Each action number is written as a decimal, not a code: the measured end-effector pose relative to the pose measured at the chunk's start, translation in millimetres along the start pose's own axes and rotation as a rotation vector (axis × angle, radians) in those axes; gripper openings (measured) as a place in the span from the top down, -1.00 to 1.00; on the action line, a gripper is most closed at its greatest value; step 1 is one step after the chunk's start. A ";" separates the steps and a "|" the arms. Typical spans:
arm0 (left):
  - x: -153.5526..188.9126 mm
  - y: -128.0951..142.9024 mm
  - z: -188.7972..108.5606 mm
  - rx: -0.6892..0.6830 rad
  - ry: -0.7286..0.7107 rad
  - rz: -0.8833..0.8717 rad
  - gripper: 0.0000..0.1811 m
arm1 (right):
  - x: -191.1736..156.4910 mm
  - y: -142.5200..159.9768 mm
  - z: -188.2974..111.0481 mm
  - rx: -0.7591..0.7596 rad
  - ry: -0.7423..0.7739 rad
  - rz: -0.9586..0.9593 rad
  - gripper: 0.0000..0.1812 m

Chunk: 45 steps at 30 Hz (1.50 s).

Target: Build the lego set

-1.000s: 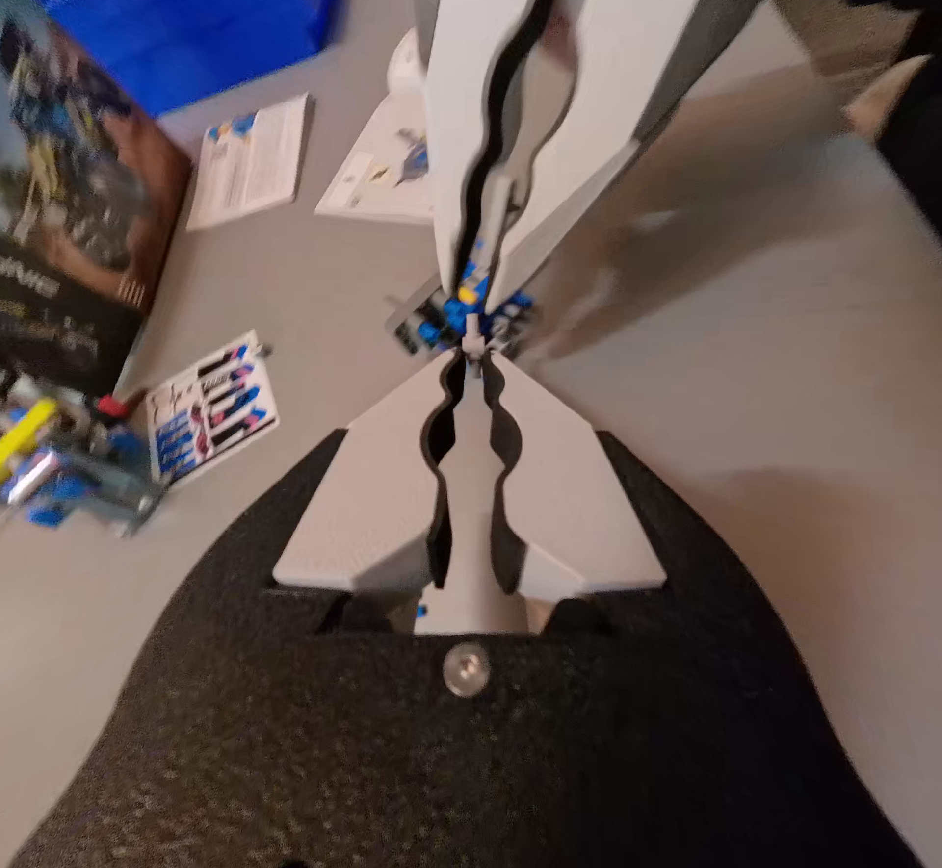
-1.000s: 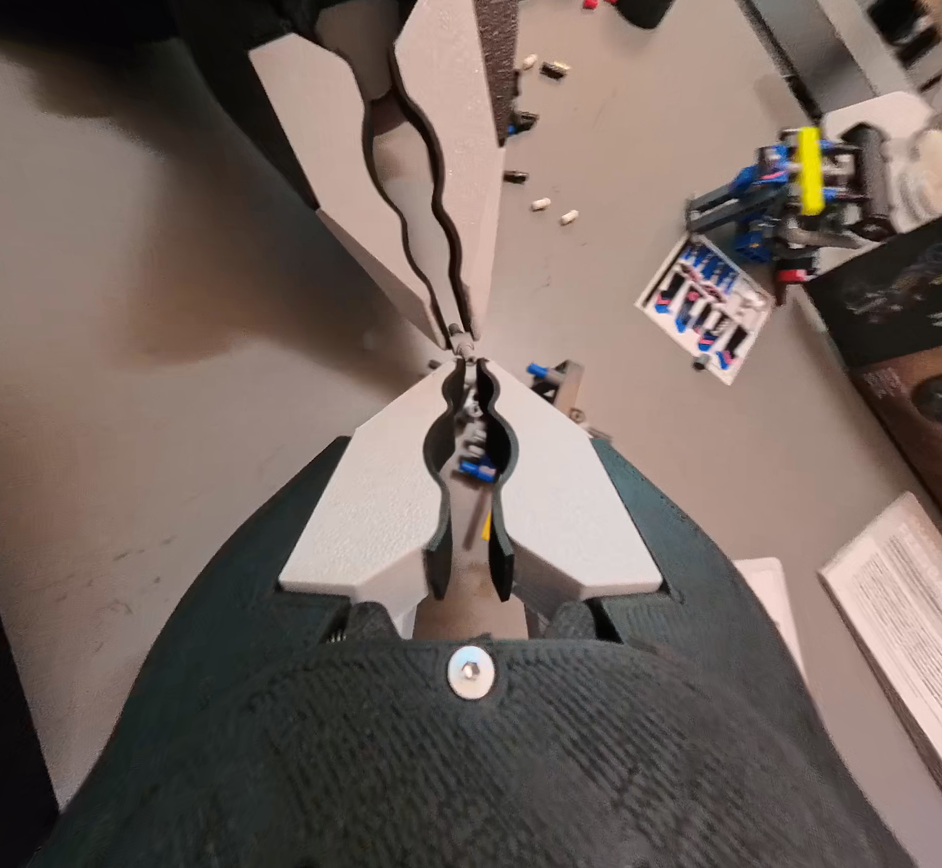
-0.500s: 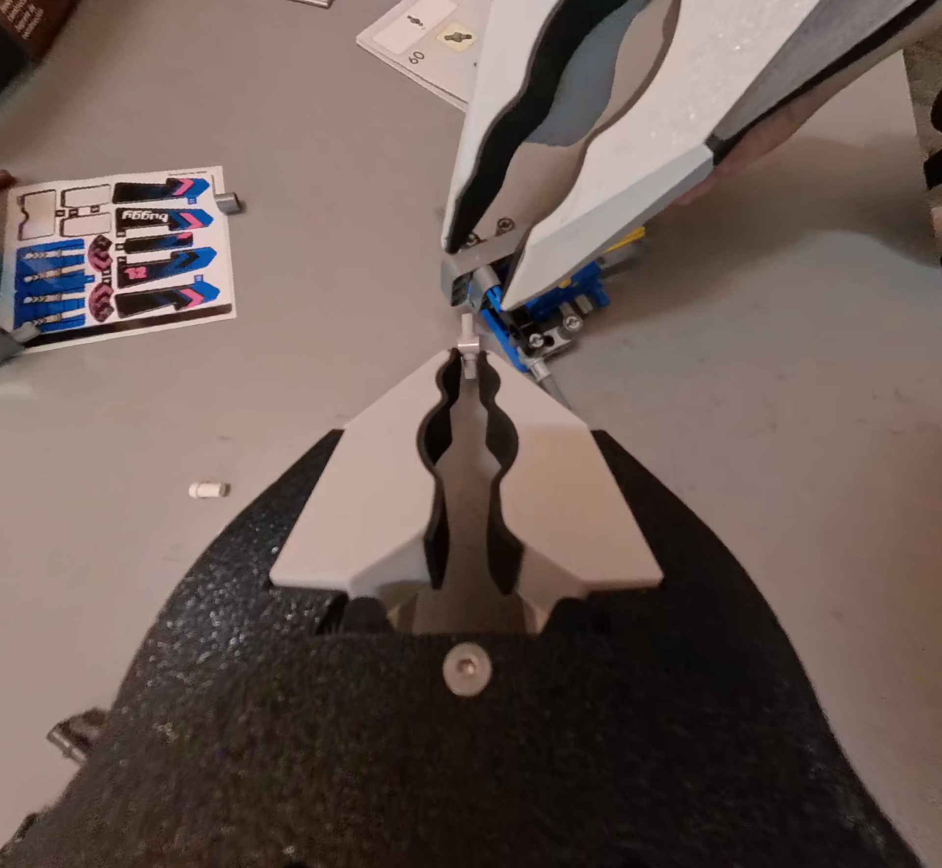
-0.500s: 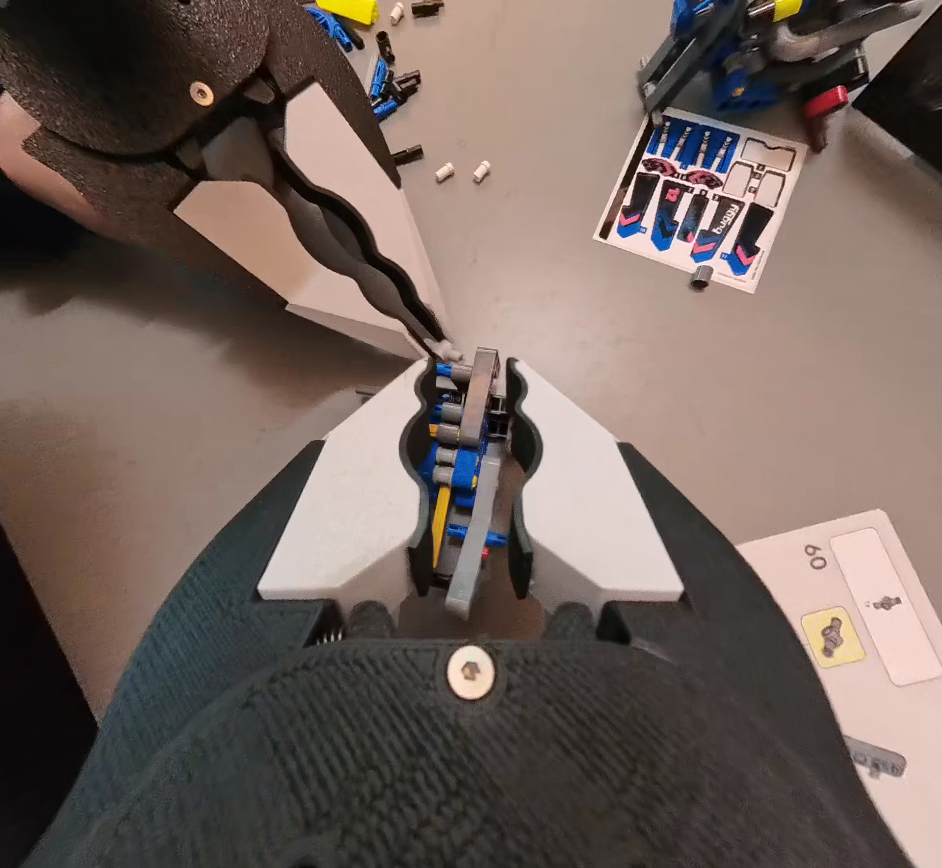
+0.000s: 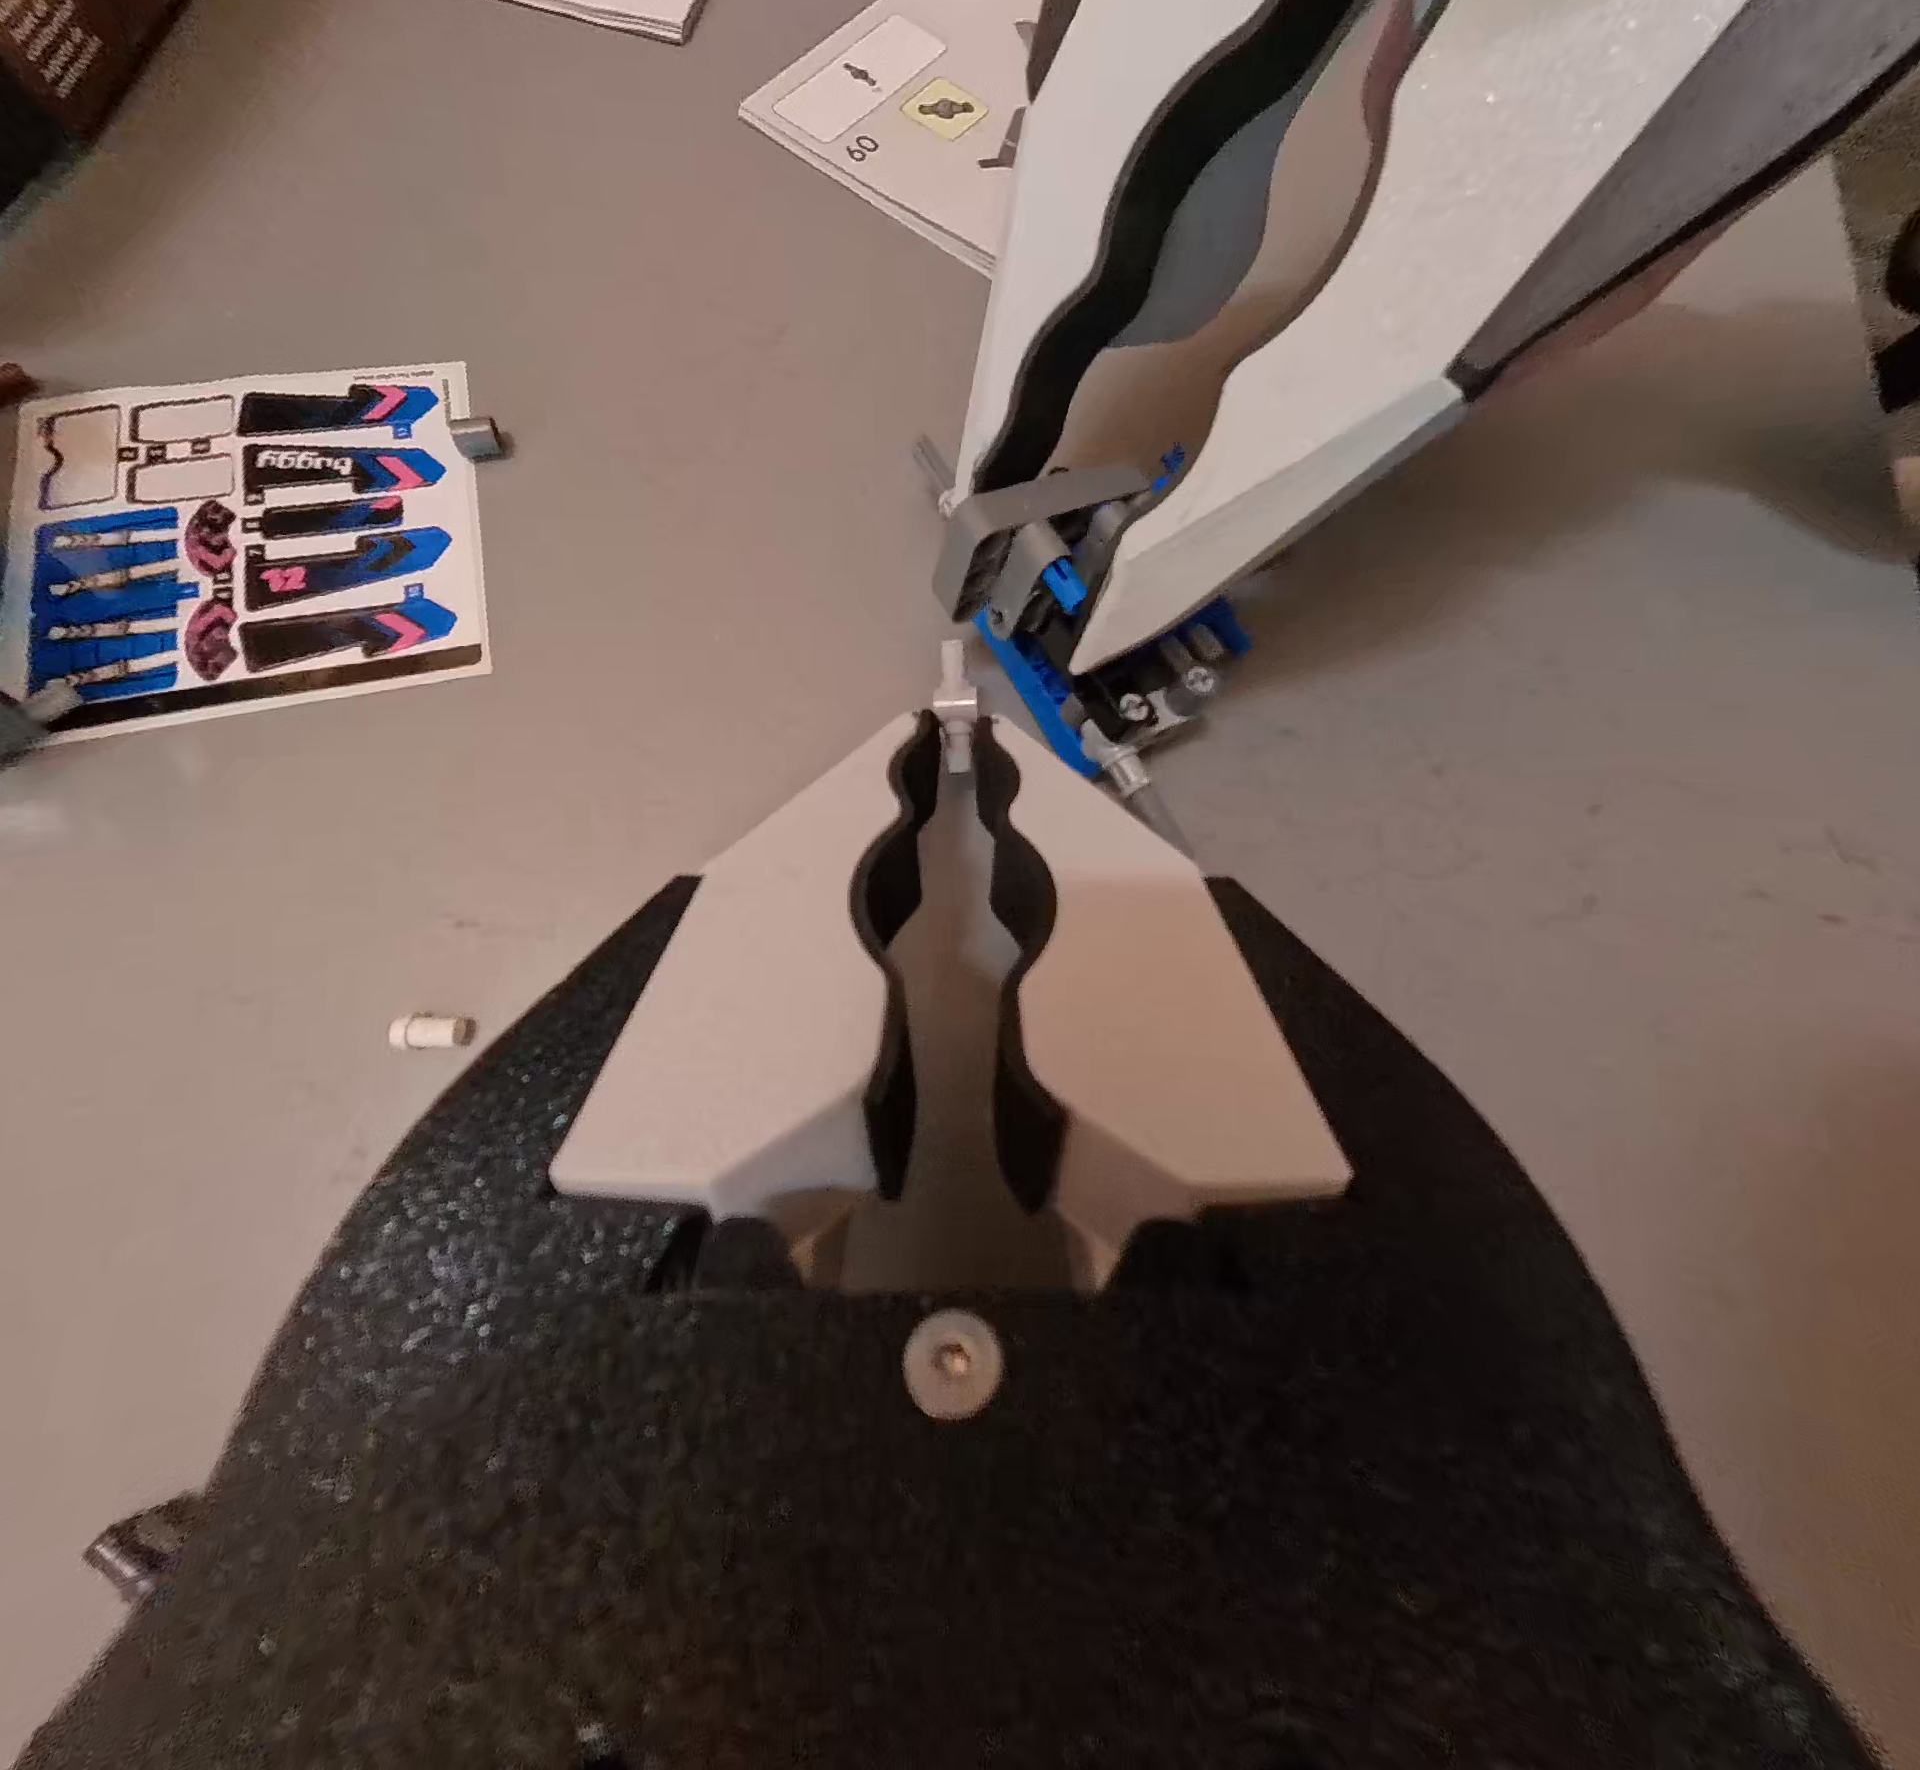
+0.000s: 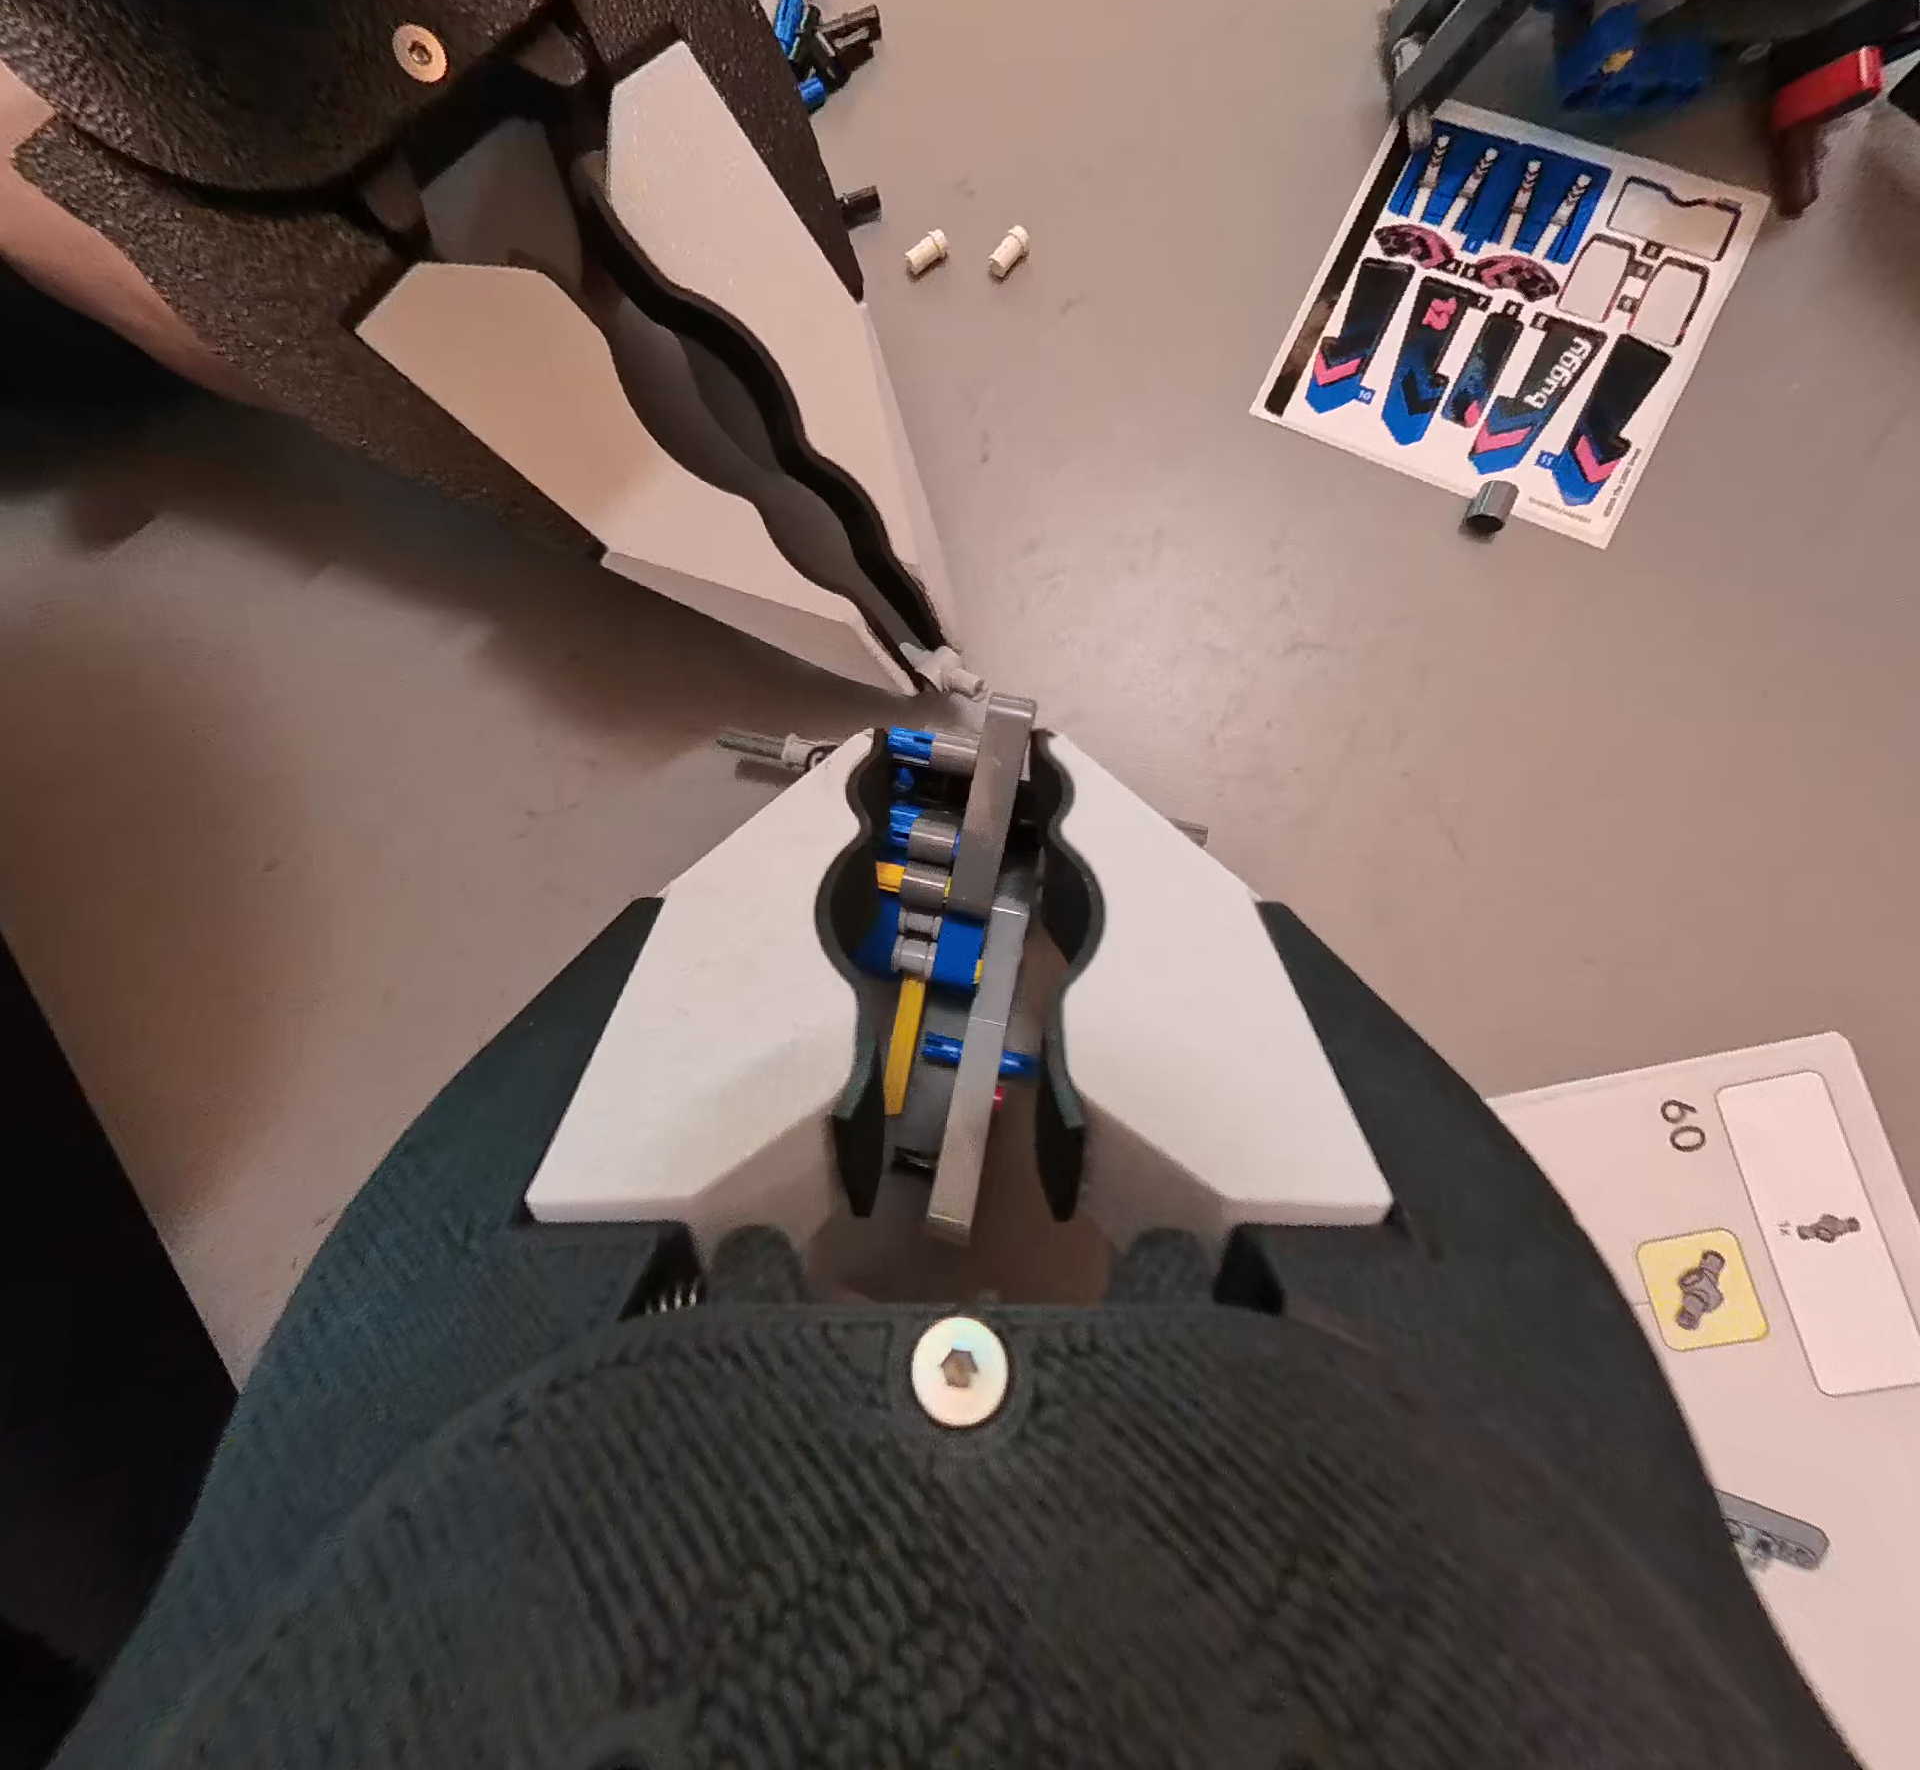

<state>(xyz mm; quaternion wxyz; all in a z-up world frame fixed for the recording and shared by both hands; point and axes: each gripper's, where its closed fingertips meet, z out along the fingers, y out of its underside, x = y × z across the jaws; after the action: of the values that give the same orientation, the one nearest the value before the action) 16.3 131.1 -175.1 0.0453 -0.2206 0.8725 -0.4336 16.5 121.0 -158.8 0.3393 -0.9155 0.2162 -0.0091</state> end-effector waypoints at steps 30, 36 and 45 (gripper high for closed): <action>7.6 -8.3 5.4 0.016 0.026 -0.293 0.96 | 0.8 3.2 0.4 0.158 0.183 -0.146 0.75; -2.4 -11.7 6.9 -0.003 -0.209 -0.149 0.97 | 7.2 0.5 -0.2 0.187 0.215 -0.118 0.75; -4.3 -18.2 7.9 -0.002 -0.486 0.105 0.96 | 11.1 0.1 -4.2 0.309 0.131 -0.010 0.75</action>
<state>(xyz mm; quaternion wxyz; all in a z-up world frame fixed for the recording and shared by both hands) 28.7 117.5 -166.4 0.2761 -0.2728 0.8466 -0.3641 25.8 113.8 -157.0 0.4613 -0.8509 0.2290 -0.1035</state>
